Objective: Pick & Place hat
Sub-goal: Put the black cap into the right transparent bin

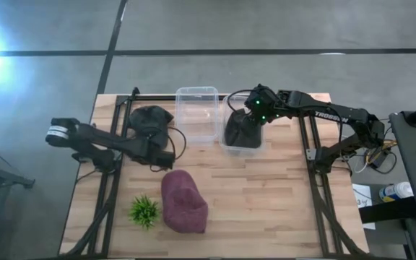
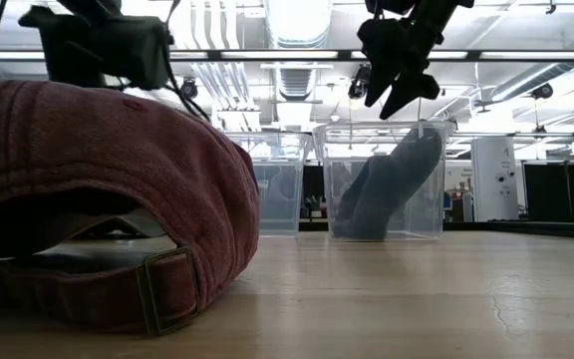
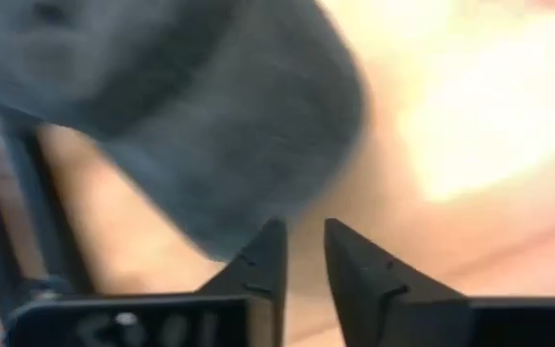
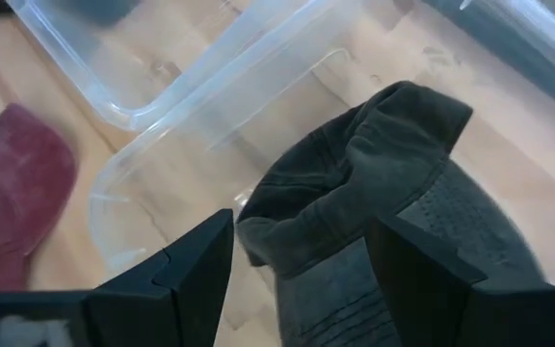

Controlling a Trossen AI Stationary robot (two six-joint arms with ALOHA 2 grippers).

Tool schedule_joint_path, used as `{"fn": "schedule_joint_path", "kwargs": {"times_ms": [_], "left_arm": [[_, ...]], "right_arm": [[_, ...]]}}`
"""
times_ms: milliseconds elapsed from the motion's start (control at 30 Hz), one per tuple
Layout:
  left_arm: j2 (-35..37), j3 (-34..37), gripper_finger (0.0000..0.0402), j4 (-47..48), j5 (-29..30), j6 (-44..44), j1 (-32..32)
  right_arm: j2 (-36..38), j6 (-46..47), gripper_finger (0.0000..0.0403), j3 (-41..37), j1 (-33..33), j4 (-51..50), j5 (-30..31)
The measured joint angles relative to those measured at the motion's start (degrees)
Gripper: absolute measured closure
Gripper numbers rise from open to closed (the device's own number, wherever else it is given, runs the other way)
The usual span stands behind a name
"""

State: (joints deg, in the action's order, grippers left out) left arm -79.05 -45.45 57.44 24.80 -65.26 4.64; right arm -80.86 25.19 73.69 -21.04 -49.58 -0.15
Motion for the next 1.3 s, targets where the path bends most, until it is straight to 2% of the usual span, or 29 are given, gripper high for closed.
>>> {"fn": "schedule_joint_path", "kwargs": {"times_ms": [67, 133, 233, 333, 433, 633, 833, 967, 1300], "left_arm": [[-1.5, 0.0, 0.0302, -2.1, -4.0, 1.3, -0.4], [-2.8, 0.1, 0.0285, -2.9, -5.5, 2.3, -0.4], [-4.6, 0.1, 0.027, -2.1, -5.4, 4.3, -0.4], [-6.4, 0.1, 0.0262, -0.4, -2.9, 7.0, -0.4], [-7.9, 0.1, 0.0259, 1.0, 0.5, 10.1, -0.4], [-9.8, -1.0, 0.0259, 1.9, 1.9, 14.2, -0.3], [-9.7, -5.8, 0.0259, 6.1, 2.3, 14.6, 0.1], [-9.2, -8.9, 0.0259, 8.1, 6.3, 17.7, 0.2], [-11.0, -5.5, 0.0259, 8.2, 6.5, 26.3, 0.2]], "right_arm": [[0.0, 0.8, 0.0175, 0.0, 0.0, 0.0, -0.2], [0.0, 1.2, 0.0175, 0.0, 0.0, -0.4, -0.4], [0.0, 1.5, 0.0175, 0.0, 0.0, -1.5, -0.3], [0.0, 2.6, 0.0175, 0.0, 0.0, -2.1, -0.3], [0.0, 3.7, 0.0175, 0.0, 0.0, -2.2, -0.4], [0.0, 5.4, 0.0175, 0.0, 0.0, -2.5, -0.3], [0.0, 6.4, 0.0175, 0.0, 0.0, -3.6, -0.3], [0.0, 7.1, 0.0175, -0.1, 0.0, -4.0, -0.3], [0.0, 7.8, 0.0175, -0.7, 0.0, -4.0, -0.3]]}}
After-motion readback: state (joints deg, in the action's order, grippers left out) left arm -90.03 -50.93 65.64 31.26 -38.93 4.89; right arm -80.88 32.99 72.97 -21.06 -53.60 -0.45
